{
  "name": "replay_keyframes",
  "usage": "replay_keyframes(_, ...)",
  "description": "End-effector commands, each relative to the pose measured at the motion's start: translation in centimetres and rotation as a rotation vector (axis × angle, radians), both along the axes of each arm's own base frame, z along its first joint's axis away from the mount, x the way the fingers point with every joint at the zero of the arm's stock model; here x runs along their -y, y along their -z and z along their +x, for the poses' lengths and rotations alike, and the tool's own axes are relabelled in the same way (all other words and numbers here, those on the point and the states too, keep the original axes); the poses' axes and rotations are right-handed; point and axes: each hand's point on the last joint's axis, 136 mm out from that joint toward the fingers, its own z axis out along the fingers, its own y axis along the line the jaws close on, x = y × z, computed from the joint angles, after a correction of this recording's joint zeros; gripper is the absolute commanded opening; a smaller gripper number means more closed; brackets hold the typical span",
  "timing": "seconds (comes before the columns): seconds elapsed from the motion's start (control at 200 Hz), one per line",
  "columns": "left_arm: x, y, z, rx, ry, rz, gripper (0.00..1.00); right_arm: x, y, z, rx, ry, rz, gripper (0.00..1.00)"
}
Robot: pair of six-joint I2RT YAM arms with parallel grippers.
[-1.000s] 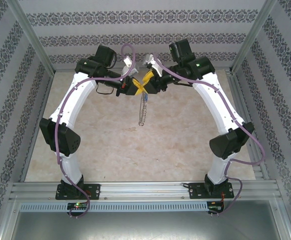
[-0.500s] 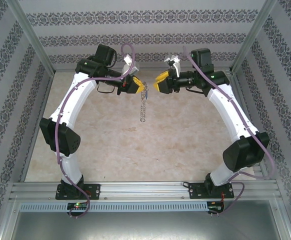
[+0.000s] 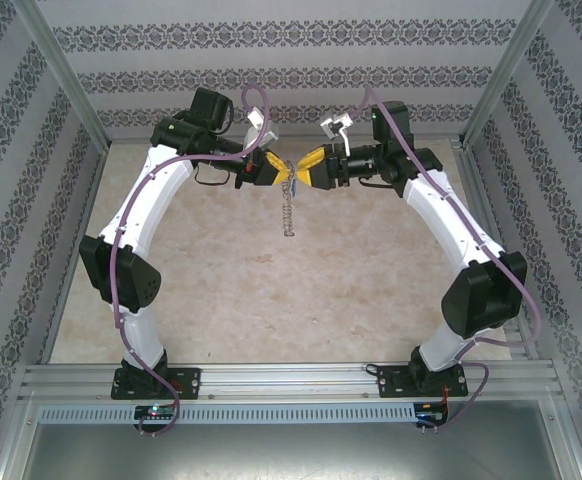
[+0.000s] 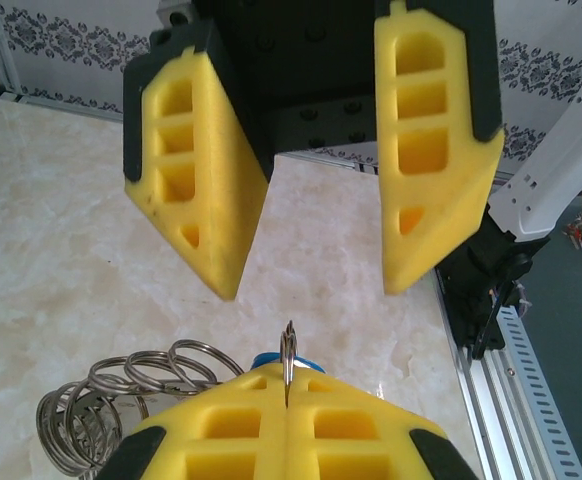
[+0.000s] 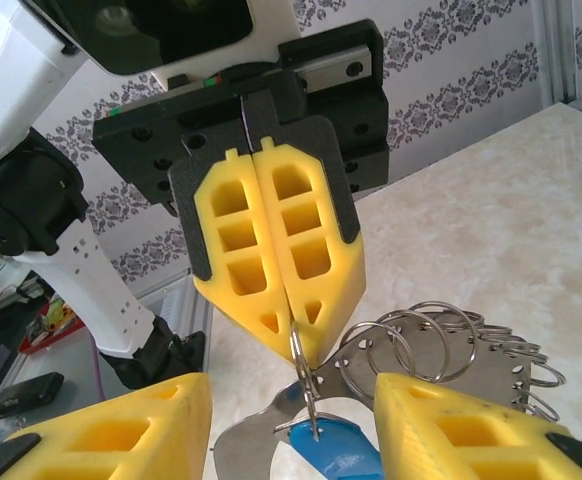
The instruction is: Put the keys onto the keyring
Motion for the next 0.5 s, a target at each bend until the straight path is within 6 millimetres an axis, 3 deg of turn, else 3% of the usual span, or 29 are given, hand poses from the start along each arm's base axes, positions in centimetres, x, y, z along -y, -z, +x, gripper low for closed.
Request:
replay_keyframes(0.0,-0.1,-2.8,-1.0,0.070,0.024,-0.059,0.00,-0.4,0.3,-0.5,-0.015,-0.046,0.024,0.46)
replay_keyframes(0.23,-0.2,-2.8,-1.0,0.072,0.021,-0.057,0.00,-0.4,0.9,-0.6,-0.038,-0.054,0.020,0.33)
replay_keyframes(0.495,-0.2,-2.9,-1.0,0.073,0.020,-0.057,0.00,-0.6,1.6,-0.9,-0.060,-0.067,0.017,0.33)
